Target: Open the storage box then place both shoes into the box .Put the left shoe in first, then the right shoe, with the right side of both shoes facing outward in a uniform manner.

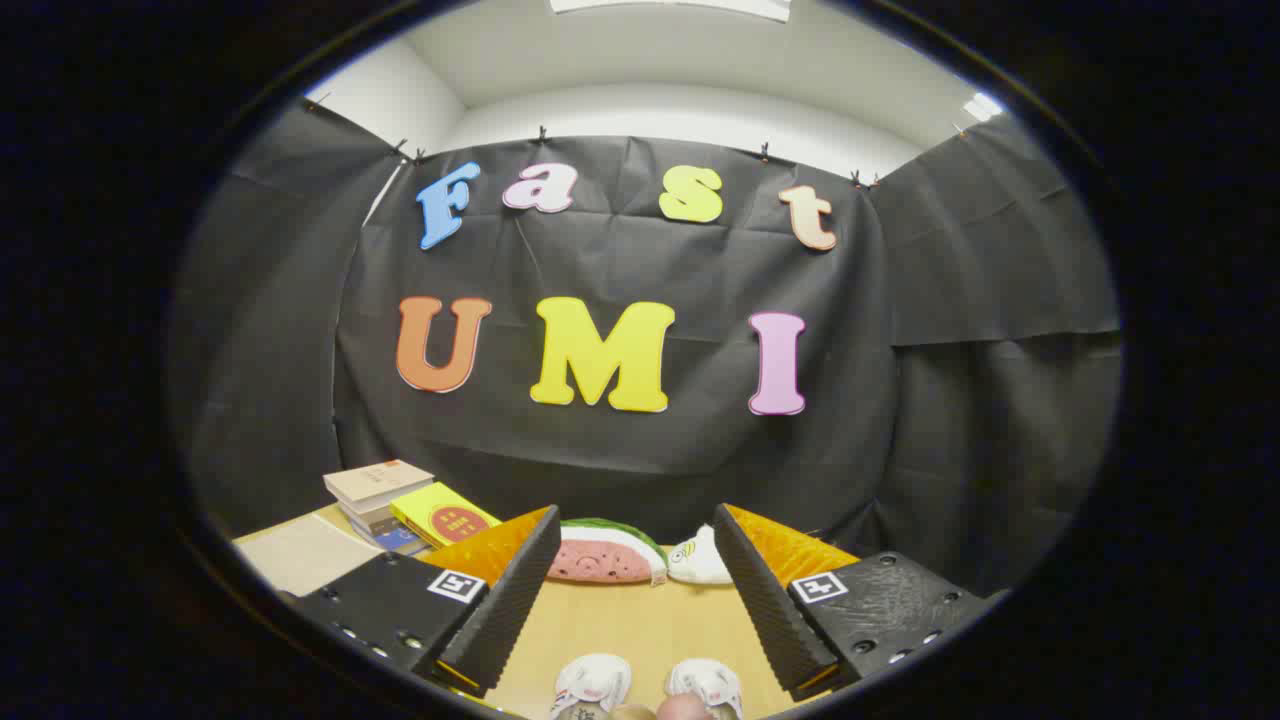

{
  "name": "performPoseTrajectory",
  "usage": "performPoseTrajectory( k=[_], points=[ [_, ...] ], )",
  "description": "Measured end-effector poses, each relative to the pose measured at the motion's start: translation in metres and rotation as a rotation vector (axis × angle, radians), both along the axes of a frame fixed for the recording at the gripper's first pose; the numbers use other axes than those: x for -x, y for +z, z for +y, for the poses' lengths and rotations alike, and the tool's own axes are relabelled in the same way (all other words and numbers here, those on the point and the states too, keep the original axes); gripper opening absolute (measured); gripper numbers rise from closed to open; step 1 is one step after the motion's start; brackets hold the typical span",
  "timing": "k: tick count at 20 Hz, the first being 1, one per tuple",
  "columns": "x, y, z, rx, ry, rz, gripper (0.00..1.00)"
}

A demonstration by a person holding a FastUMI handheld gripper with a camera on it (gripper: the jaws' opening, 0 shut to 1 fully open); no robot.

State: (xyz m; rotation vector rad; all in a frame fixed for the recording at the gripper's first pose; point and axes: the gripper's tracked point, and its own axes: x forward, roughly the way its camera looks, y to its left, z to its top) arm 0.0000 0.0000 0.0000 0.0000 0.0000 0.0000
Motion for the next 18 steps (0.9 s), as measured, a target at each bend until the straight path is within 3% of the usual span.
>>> performPoseTrajectory(
  k=[18],
  points=[
    [-0.022,-0.004,-0.007,-0.059,0.001,0.036,0.95]
  ],
)
